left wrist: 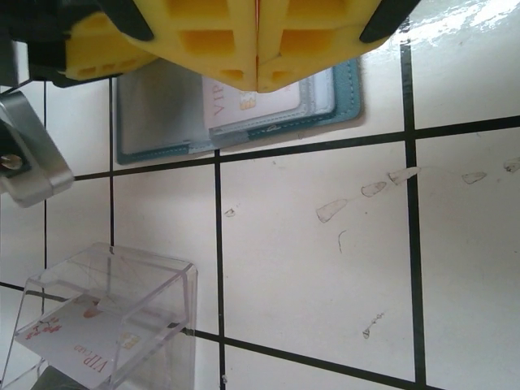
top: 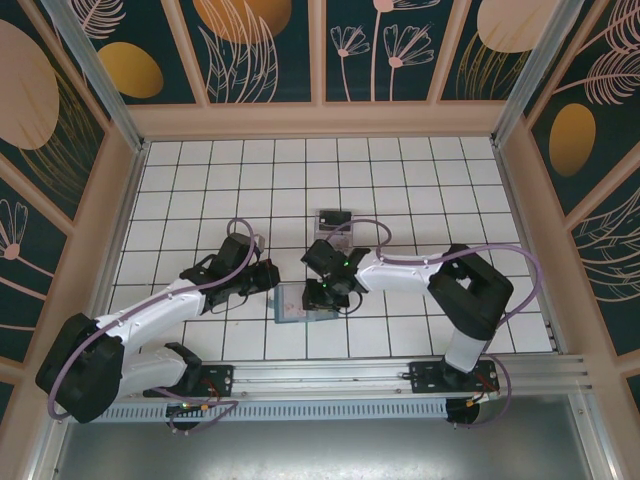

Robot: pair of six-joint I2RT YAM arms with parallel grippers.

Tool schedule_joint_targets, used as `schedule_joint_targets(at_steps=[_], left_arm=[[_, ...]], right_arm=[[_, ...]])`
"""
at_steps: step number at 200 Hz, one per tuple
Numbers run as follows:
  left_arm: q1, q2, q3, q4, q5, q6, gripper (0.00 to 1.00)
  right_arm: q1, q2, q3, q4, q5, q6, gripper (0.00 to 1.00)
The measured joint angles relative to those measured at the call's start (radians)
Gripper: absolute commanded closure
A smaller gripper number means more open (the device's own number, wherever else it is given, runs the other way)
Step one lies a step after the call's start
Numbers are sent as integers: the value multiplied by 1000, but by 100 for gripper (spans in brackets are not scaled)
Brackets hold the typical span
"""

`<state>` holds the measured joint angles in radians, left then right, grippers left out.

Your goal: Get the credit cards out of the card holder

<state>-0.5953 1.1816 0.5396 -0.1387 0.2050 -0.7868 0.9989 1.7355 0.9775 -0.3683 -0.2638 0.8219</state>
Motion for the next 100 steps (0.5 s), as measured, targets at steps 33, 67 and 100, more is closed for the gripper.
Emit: schedule_joint_targets(at_steps=[33, 67, 100], left_arm=[[-1, 5, 1, 1, 32, 0, 91], [-20, 31, 21, 8, 72, 0, 91], [-41, 56, 42, 8, 84, 0, 91]], right_arm=[[-9, 0, -10, 19, -5, 0, 69], [-10, -3, -10, 22, -7, 0, 69], [-11, -20, -8, 21, 2, 4, 70]])
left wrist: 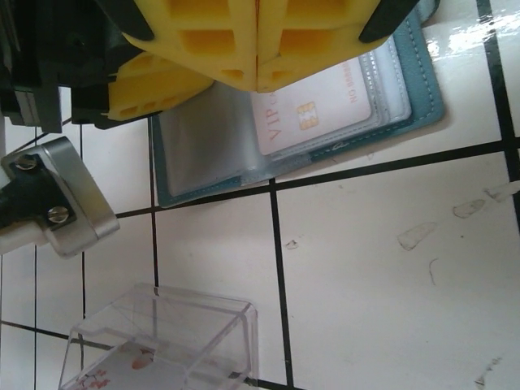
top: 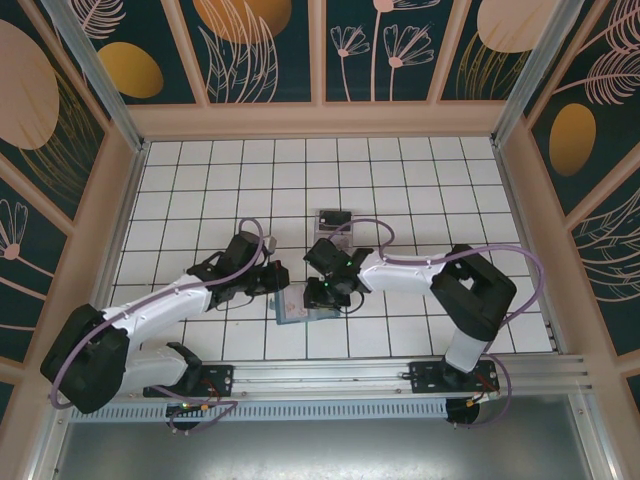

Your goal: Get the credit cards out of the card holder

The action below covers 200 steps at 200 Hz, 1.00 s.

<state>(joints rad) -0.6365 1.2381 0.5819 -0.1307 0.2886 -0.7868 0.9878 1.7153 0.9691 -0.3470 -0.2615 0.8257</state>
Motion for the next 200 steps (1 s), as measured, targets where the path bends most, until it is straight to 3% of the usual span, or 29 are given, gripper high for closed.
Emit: schedule_joint_targets(at_steps=[120, 200], left_arm=[[-5, 107, -16, 3, -17, 19, 90], [-5, 163, -18, 0, -55, 51, 89]], right_arm=[[-31, -22, 39, 19, -3, 22, 74], [-43, 53, 70, 53, -29, 19, 75]])
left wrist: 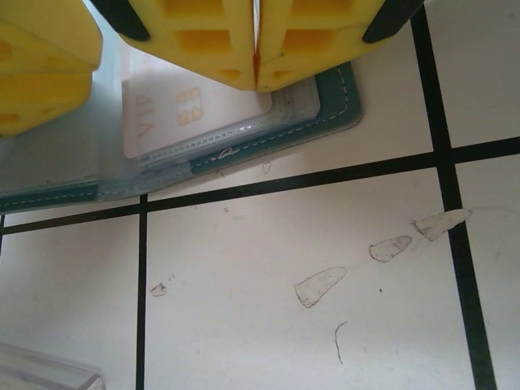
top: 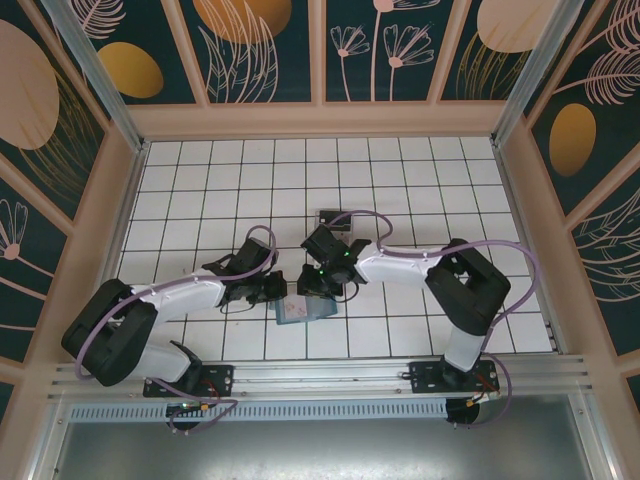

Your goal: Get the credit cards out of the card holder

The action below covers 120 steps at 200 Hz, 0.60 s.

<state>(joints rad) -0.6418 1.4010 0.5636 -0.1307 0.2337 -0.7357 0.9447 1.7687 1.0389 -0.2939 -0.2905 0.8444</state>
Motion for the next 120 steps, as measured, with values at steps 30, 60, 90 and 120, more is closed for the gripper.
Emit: schedule_joint_targets(at_steps=[30, 60, 90, 120], left_arm=[[0, 2, 0, 1, -3, 2, 89], [0, 3, 0, 4, -3, 3, 90], [0, 6, 0, 7, -2, 3, 90], [0, 8, 0, 10, -2, 3, 90]], right_arm=[[-10, 21, 0, 16, -13, 0, 76], [-10, 42, 0, 38, -34, 0, 80], [-11, 48, -7, 56, -48, 0, 84], [-14, 48, -11, 61, -52, 0, 86]])
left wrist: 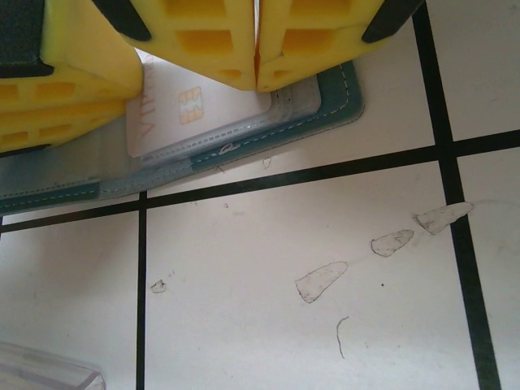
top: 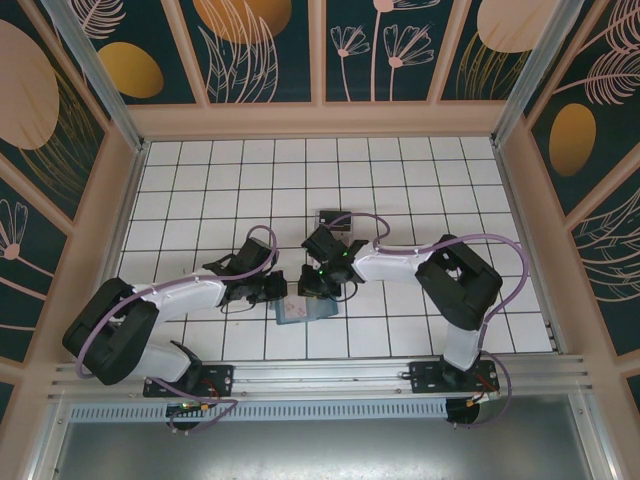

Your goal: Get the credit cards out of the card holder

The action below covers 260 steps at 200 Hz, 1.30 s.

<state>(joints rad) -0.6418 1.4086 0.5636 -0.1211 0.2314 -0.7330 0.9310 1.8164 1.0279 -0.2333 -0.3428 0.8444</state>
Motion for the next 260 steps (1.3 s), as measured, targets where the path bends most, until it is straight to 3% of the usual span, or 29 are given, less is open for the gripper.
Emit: schedule_joint_targets(at_steps=[96, 260], left_arm=[[0, 2, 0, 2, -2, 7, 89], [-6, 2, 13, -31, -27, 23, 88]], right_arm=[[-3, -13, -30, 36, -2, 2, 100], [-8, -47, -63, 31, 28, 0, 100]])
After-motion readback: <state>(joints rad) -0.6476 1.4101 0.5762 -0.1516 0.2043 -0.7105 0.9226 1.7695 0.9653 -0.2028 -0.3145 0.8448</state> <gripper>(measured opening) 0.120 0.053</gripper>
